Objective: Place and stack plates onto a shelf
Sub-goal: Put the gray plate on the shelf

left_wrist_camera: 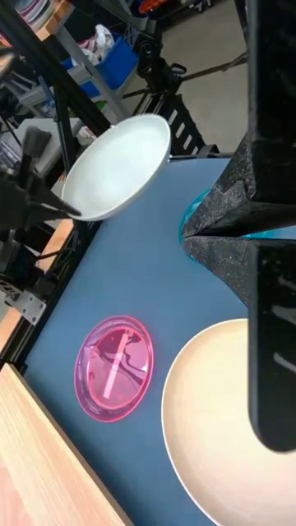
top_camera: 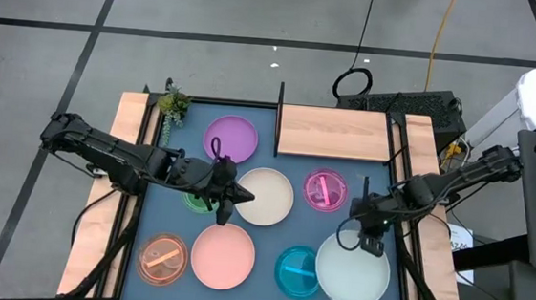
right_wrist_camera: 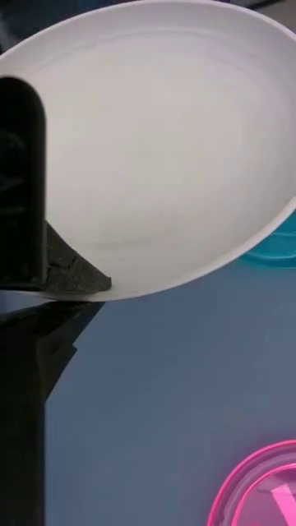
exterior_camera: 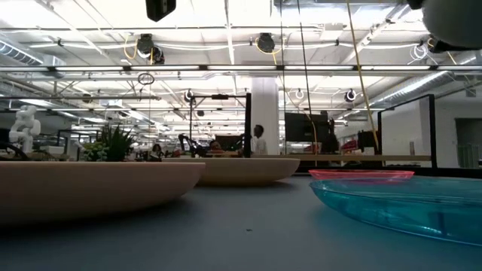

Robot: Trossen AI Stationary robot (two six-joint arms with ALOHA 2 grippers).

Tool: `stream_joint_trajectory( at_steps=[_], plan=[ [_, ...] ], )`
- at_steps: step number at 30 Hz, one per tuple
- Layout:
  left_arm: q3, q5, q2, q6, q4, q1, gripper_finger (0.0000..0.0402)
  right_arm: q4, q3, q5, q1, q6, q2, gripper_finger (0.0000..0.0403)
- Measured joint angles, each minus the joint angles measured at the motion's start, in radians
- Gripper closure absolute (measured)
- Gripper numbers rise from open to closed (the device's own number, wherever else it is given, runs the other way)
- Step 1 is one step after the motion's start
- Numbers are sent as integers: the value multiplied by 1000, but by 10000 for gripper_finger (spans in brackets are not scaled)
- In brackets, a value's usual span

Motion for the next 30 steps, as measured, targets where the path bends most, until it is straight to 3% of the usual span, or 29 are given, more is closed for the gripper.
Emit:
stream_joint_trajectory(
  at_steps=[9,30],
  plan=[
    [0,0,0,-1,0,0,398,0,67,13,0,248,0,403],
    [0,0,0,-23,0,0,398,83,107,381,-17,569,-40,403]
  ],
)
